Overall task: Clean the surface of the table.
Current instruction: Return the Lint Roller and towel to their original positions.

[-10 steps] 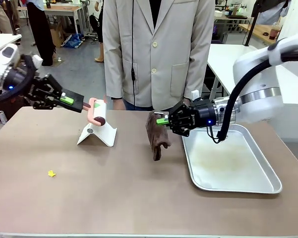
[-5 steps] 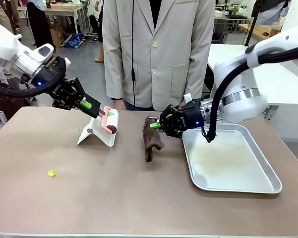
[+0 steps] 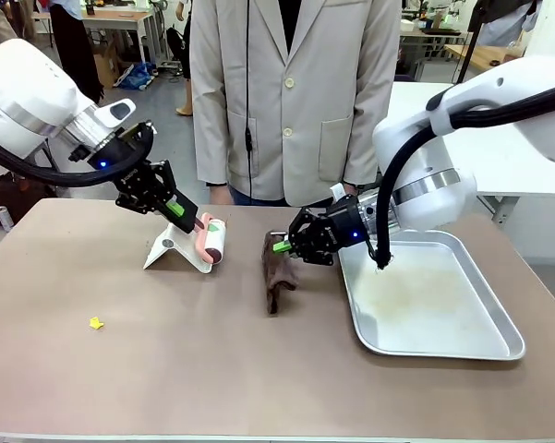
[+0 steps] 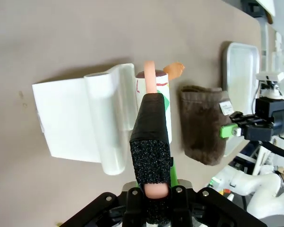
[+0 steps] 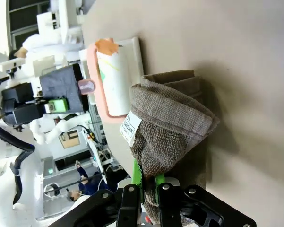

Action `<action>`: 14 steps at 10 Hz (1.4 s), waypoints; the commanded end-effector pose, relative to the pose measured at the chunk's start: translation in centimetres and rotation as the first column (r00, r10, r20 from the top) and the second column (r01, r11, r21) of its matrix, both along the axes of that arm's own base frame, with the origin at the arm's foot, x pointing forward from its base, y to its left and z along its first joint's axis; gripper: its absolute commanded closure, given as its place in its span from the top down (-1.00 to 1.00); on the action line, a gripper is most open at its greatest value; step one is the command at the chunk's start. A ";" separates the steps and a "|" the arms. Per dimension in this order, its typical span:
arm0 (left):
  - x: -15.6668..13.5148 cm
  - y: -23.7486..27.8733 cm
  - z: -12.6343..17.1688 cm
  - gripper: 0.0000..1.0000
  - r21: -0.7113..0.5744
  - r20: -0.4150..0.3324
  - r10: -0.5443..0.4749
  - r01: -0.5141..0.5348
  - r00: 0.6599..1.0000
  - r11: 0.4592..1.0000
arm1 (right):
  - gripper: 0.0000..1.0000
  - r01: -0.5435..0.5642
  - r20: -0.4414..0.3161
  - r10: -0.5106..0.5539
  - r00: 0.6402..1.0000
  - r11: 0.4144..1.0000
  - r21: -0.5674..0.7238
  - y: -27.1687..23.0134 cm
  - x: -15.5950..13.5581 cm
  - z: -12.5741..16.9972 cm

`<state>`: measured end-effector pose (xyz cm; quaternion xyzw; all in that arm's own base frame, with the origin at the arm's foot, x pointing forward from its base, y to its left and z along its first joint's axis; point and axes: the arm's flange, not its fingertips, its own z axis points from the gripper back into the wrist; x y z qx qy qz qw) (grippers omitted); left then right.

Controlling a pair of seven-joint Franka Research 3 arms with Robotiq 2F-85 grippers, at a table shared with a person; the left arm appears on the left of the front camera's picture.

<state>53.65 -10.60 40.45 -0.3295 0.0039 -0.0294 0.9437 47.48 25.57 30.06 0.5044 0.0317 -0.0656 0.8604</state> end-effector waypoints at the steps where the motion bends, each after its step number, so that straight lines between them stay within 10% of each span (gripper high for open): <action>1: 0.7 -0.8 0.4 -0.62 0.073 0.016 0.038 -0.039 0.999 0.997 | -0.76 -0.003 -0.030 0.003 1.000 1.000 -0.008 0.5 0.8 0.5; 14: 0.3 0.5 -1.4 -0.62 0.044 -0.028 0.038 -0.037 0.999 0.998 | -0.76 0.007 -0.070 -0.007 0.997 1.000 -0.006 0.0 1.0 -0.1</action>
